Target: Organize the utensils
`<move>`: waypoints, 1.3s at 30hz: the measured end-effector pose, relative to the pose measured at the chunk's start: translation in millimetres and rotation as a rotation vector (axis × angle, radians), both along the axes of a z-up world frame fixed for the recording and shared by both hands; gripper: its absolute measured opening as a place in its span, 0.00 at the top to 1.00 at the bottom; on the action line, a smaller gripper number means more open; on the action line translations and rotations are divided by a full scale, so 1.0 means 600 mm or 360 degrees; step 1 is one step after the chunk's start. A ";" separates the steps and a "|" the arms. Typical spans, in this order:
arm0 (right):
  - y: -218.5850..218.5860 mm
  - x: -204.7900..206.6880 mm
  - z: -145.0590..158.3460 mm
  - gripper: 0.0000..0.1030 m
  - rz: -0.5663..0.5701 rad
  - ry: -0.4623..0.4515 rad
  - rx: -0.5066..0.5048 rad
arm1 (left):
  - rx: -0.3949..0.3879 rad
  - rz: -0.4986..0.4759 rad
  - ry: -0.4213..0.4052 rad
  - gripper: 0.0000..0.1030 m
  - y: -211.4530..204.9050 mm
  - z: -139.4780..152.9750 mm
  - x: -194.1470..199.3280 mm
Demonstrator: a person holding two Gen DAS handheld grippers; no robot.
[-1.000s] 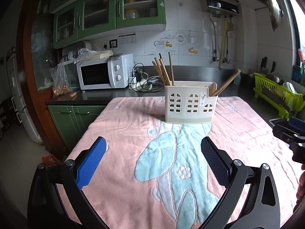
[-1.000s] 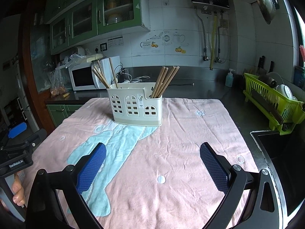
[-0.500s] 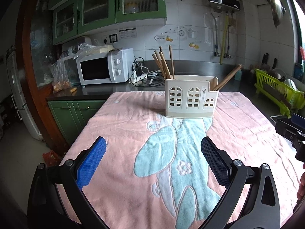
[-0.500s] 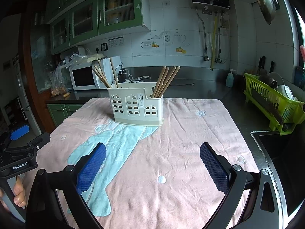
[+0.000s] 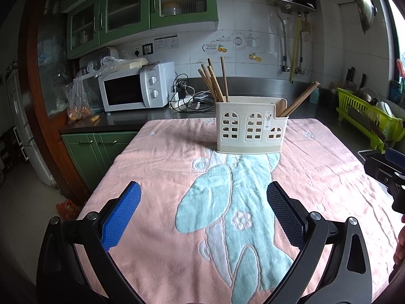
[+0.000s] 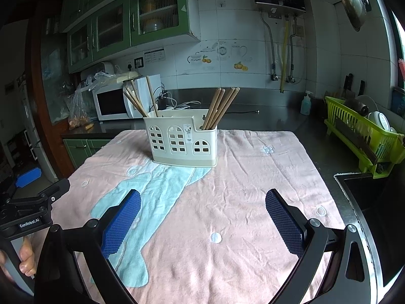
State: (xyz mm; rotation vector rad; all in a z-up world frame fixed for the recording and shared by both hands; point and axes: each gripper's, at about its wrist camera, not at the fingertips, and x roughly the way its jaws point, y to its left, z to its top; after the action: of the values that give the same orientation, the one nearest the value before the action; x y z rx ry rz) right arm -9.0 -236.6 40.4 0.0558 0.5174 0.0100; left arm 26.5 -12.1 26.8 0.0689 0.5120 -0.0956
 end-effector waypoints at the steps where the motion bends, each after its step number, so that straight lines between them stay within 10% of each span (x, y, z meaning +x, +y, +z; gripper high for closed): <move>1: 0.000 0.000 0.000 0.07 -0.0001 0.0000 -0.0001 | 0.0002 0.0001 0.0001 0.04 -0.001 0.000 0.000; 39: 0.004 0.003 -0.005 0.07 0.0015 0.0002 -0.0008 | 0.0010 -0.0003 0.0005 0.05 -0.004 -0.003 0.003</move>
State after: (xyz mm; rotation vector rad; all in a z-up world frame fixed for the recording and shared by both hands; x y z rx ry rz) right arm -7.3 -234.2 37.2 0.0486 0.5190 0.0181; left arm 28.0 -14.3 25.0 0.0753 0.5156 -0.0958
